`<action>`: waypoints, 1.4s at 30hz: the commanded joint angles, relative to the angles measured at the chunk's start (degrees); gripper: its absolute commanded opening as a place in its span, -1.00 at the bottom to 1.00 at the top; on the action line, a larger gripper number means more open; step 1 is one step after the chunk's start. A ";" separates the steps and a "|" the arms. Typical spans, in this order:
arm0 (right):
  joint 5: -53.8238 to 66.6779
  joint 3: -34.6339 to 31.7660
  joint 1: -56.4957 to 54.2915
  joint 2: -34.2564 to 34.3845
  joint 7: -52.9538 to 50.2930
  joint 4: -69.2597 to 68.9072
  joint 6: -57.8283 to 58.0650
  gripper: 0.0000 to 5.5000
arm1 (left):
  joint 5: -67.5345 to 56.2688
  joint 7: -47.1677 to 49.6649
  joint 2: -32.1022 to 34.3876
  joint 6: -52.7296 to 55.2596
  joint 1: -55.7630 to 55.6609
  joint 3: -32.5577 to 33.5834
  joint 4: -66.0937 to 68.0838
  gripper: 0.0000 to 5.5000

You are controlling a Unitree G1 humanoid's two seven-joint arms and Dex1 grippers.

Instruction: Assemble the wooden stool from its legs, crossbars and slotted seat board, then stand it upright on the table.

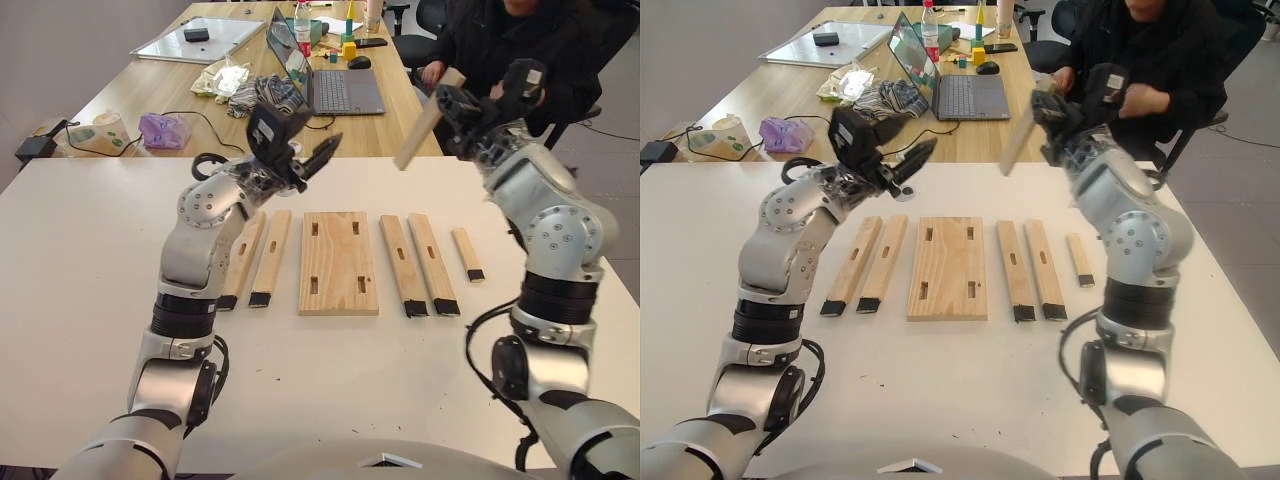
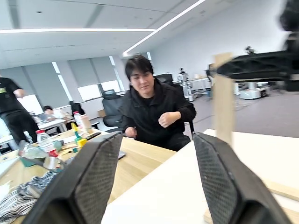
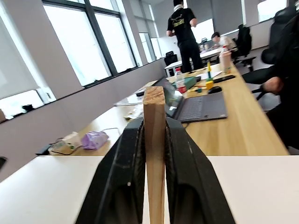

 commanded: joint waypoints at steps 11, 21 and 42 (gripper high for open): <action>-9.38 -1.09 24.90 3.97 4.32 -5.75 -11.67 -0.85 | 1.56 7.49 2.66 -1.58 2.08 7.91 4.10 0.00; -11.19 0.20 27.28 8.36 10.32 0.66 -21.70 -0.85 | 0.16 7.13 2.15 -1.59 1.21 8.22 5.31 0.00; -15.44 3.05 25.39 16.89 6.17 7.58 -26.63 -0.85 | -0.66 7.01 1.42 -1.46 0.62 8.02 6.40 0.00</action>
